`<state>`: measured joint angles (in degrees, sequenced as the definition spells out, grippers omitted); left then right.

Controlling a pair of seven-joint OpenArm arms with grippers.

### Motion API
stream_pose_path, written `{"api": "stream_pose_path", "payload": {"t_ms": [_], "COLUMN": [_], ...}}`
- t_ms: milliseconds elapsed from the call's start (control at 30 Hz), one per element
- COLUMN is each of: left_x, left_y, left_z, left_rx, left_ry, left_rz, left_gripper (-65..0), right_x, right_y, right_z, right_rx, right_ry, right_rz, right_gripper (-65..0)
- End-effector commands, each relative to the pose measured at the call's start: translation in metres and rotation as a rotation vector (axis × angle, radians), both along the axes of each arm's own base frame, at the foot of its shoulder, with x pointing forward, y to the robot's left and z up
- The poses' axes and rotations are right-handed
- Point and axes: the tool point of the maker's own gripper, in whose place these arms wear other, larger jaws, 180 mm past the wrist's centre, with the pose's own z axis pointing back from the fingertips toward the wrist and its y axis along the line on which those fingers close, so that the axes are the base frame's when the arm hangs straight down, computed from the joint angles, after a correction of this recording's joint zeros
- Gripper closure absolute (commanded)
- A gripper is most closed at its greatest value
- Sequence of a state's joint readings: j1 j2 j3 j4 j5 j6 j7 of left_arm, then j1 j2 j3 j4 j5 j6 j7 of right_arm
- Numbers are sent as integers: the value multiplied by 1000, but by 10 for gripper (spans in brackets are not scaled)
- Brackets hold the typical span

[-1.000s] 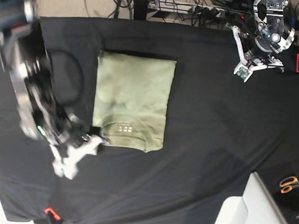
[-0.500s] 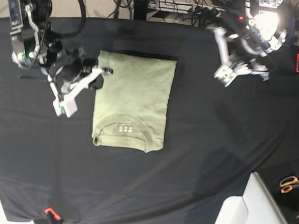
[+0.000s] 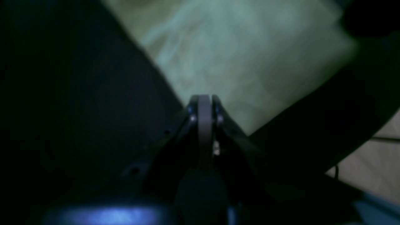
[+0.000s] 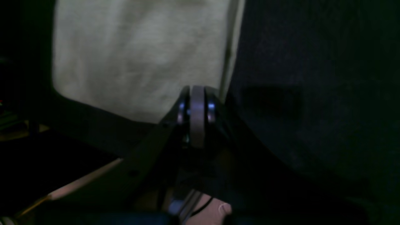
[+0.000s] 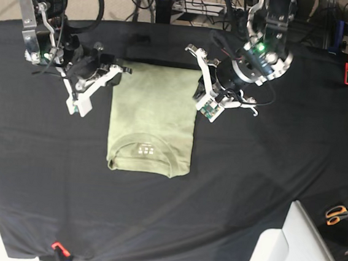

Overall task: Fold the T-shirt properly
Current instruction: 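Pinch the shirt's opposite edge with both grippers to align it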

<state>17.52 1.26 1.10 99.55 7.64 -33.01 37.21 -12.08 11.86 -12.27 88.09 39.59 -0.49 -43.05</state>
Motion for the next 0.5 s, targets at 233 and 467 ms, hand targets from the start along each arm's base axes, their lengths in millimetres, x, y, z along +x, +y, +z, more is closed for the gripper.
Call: {"api": "stream_pose_path", "payload": {"t_ms": [233,467], "left_x": [-24,-18], "left_y": [15,35], "left_z": [-59,-53], "left_rx": [-6,29], "left_ry": [140,111], "left_rz": [-5,-7], "left_gripper": [0,0], "right_x": [-4,-8], "right_y": [-10,-9], "right_z": [-19,-17], "right_rx": [-13,-6], "right_ry": [24,20], "right_rz": [-40,-42], "right_gripper": [-2,-2]}}
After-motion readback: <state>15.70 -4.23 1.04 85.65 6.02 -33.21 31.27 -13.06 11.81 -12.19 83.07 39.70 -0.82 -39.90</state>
